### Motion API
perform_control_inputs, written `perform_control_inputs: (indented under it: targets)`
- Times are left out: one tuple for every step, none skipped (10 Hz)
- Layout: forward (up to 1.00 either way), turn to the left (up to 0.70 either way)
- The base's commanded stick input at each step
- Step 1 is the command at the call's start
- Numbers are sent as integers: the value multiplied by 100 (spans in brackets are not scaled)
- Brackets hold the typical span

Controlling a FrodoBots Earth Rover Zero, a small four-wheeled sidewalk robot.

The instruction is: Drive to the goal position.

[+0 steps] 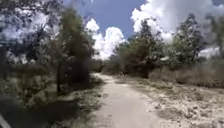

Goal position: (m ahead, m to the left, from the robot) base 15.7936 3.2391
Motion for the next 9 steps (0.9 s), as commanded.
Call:
perform_control_inputs:
  targets:
    - [50, 0]
    - [50, 0]
    - [50, 0]
    - [50, 0]
    - [50, 0]
    - [50, 0]
    - [50, 2]
    - [50, 22]
    - [50, 48]
